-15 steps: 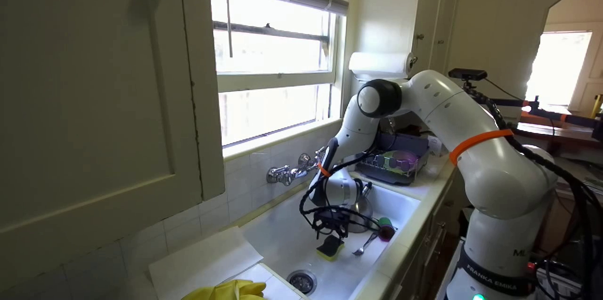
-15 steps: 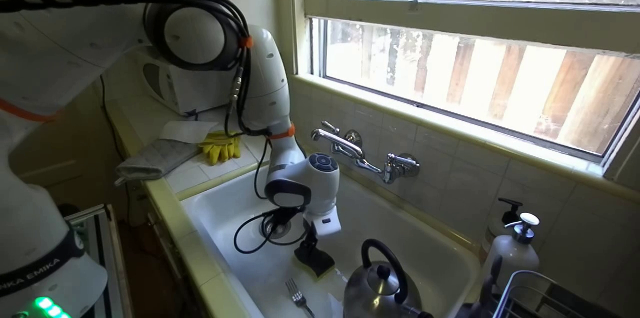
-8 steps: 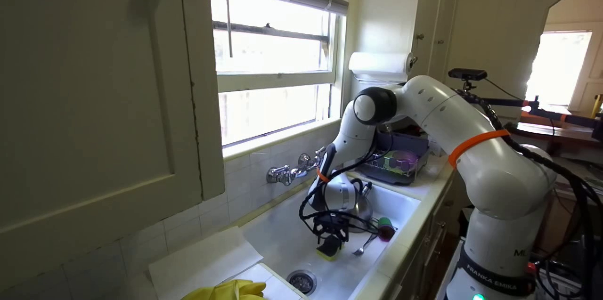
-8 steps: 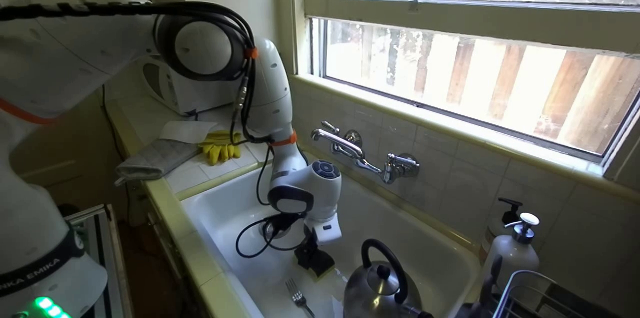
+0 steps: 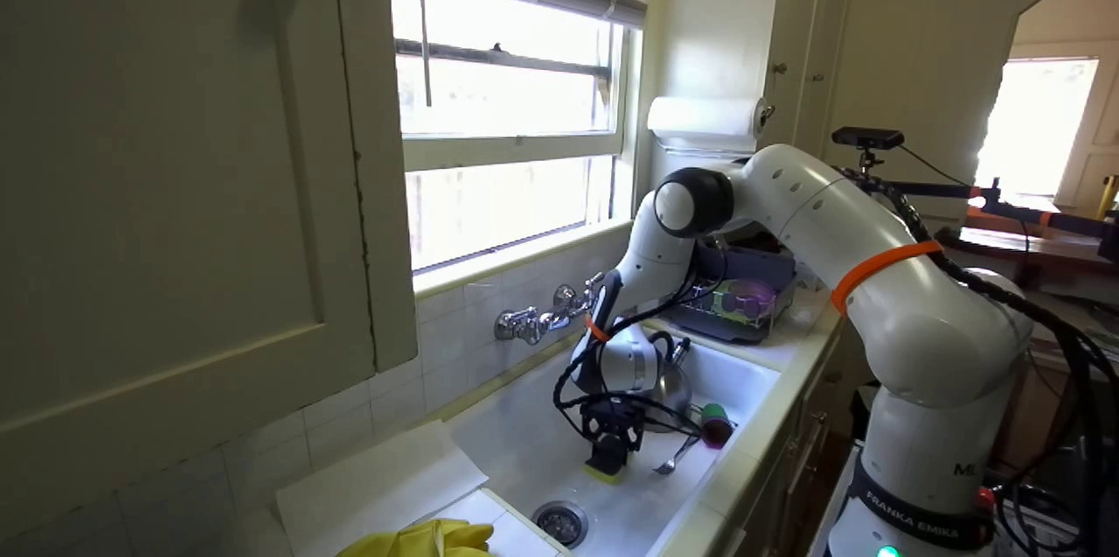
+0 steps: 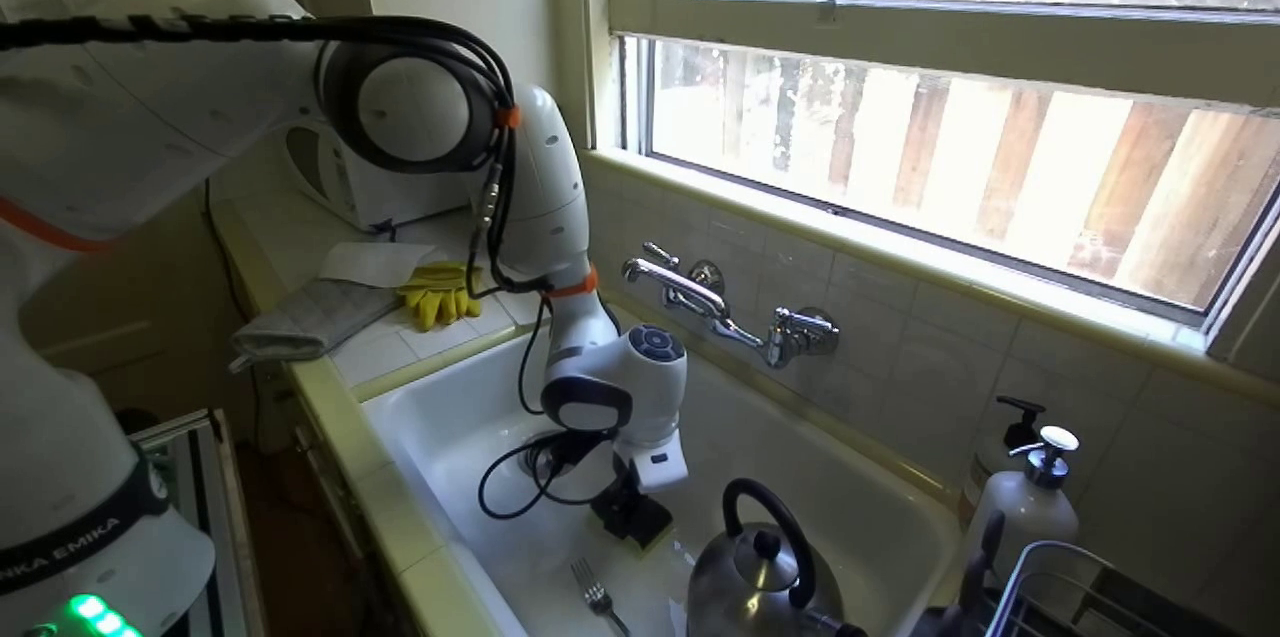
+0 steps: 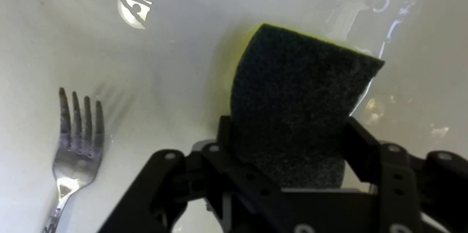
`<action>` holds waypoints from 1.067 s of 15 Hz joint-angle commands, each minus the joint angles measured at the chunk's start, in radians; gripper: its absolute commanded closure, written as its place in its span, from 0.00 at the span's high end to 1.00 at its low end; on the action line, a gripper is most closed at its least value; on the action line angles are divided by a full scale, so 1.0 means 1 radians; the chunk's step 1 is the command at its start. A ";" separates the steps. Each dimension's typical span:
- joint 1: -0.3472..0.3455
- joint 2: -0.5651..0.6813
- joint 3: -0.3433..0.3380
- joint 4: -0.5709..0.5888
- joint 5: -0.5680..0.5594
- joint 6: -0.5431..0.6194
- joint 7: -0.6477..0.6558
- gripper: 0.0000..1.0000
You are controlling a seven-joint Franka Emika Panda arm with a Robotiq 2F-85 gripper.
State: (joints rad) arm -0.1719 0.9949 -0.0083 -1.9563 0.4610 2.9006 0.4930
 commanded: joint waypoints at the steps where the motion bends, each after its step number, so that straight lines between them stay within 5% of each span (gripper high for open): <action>1: 0.018 0.021 -0.016 0.030 0.016 -0.029 0.010 0.46; 2: 0.022 0.021 -0.019 0.030 0.016 -0.028 0.013 0.39; 4: 0.025 0.019 -0.023 0.031 0.017 -0.027 0.017 0.80; 8: 0.023 0.001 -0.019 0.020 0.019 -0.022 0.013 1.00; 12: 0.020 -0.004 -0.013 0.023 0.019 -0.020 0.007 1.00; 14: 0.025 -0.001 -0.018 0.028 0.015 -0.029 0.010 0.82; 16: 0.029 0.003 -0.022 0.030 0.012 -0.039 0.012 0.87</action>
State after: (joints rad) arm -0.1625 0.9962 -0.0143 -1.9351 0.4610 2.8998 0.4970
